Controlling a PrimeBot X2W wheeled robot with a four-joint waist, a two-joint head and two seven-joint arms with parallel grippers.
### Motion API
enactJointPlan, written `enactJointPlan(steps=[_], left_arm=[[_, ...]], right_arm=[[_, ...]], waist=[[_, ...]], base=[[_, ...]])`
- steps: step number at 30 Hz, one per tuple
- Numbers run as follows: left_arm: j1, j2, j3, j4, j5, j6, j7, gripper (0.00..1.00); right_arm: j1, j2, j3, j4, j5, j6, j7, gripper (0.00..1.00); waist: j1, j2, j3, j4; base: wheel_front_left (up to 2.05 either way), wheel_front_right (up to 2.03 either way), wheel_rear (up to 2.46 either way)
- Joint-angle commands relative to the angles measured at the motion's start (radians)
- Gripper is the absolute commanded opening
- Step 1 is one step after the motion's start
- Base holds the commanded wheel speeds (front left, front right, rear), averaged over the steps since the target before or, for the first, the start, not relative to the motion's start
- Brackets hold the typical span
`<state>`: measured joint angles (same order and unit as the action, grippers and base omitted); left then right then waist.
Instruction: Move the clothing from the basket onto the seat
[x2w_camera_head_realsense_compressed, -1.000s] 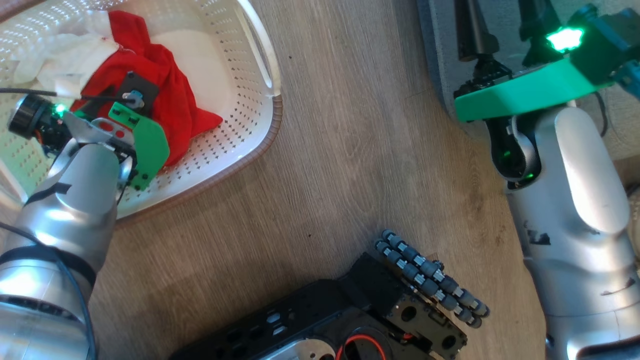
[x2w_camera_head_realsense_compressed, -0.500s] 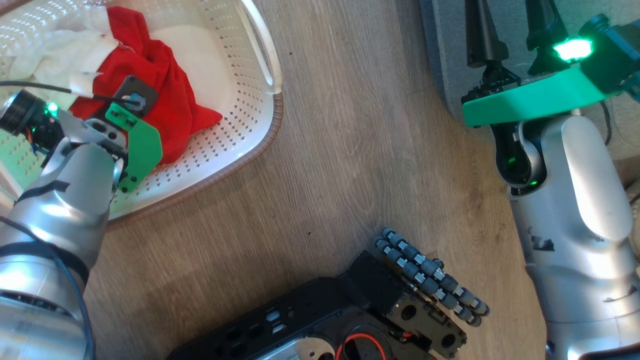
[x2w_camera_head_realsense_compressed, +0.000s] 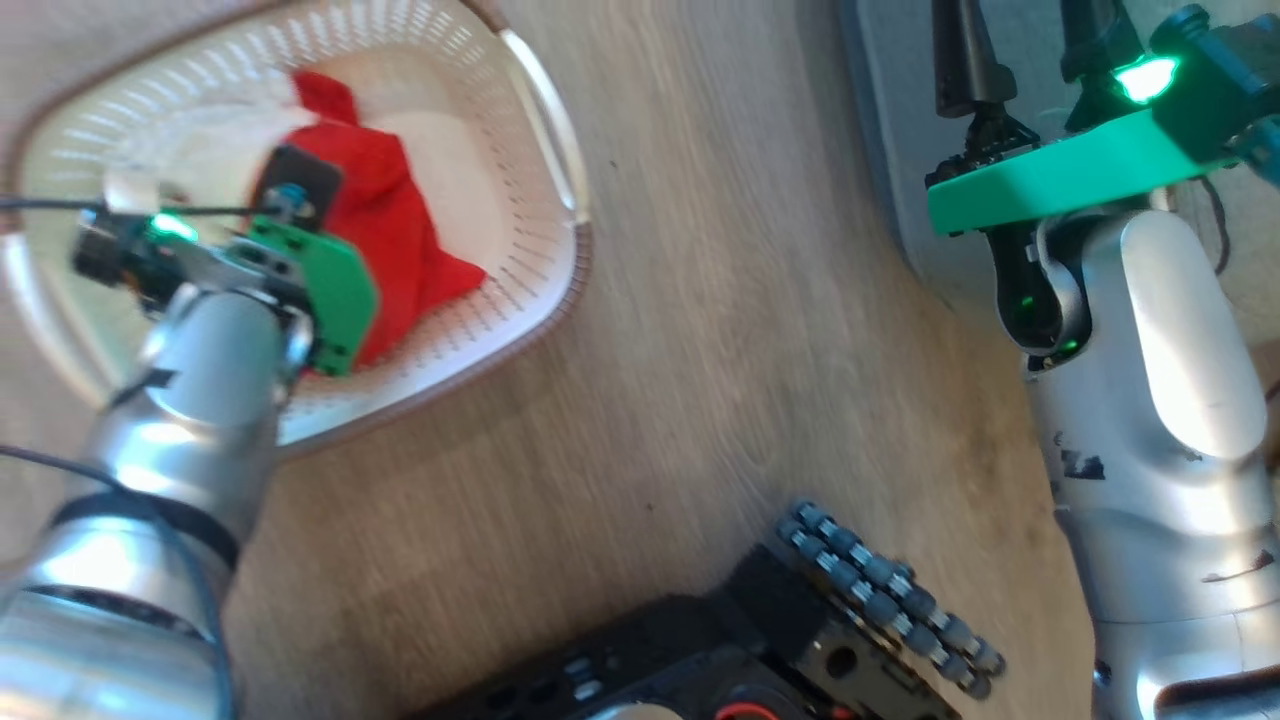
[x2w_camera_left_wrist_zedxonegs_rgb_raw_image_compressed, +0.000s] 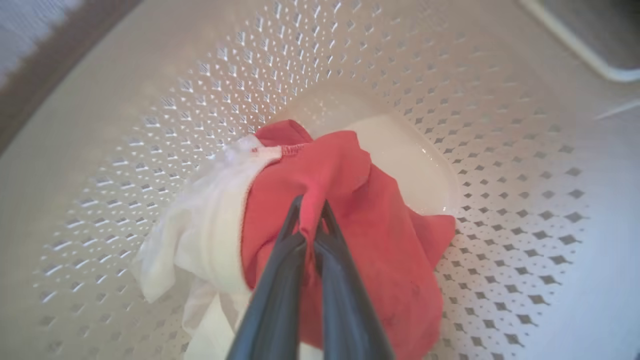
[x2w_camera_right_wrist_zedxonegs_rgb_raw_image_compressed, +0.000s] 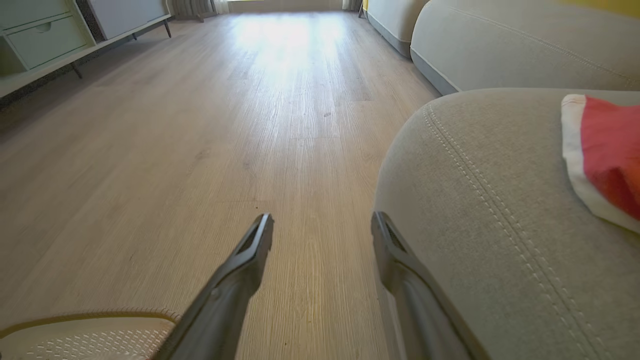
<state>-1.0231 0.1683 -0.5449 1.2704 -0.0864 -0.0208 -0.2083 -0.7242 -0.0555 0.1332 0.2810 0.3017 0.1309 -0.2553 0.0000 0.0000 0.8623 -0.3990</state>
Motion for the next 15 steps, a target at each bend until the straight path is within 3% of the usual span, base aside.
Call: enactJointPlan(steps=[1,9,15], left_arm=[[0.038,-0.005,0.028,-0.019,-0.018,-0.007,-0.02,0.0],[0.099,-0.081,0.074,-0.096,-0.109,-0.044,-0.052,0.0],[0.18,-0.106,0.101,-0.242,-0.157,-0.053,-0.053,0.0]], right_arm=[[0.044,0.005,-0.002,-0.017,-0.021,0.0,-0.006,1.0],[0.086,0.005,-0.047,0.049,-0.127,0.0,-0.006,1.0],[0.137,-0.02,-0.073,0.089,-0.151,0.0,-0.006,1.0]], waist=[[0.0,0.0,-0.073,0.062],[0.0,0.0,-0.258,0.188],[0.0,0.0,-0.372,0.274]], base=[[0.0,0.0,0.0],[0.0,0.0,0.0],[0.0,0.0,0.0]])
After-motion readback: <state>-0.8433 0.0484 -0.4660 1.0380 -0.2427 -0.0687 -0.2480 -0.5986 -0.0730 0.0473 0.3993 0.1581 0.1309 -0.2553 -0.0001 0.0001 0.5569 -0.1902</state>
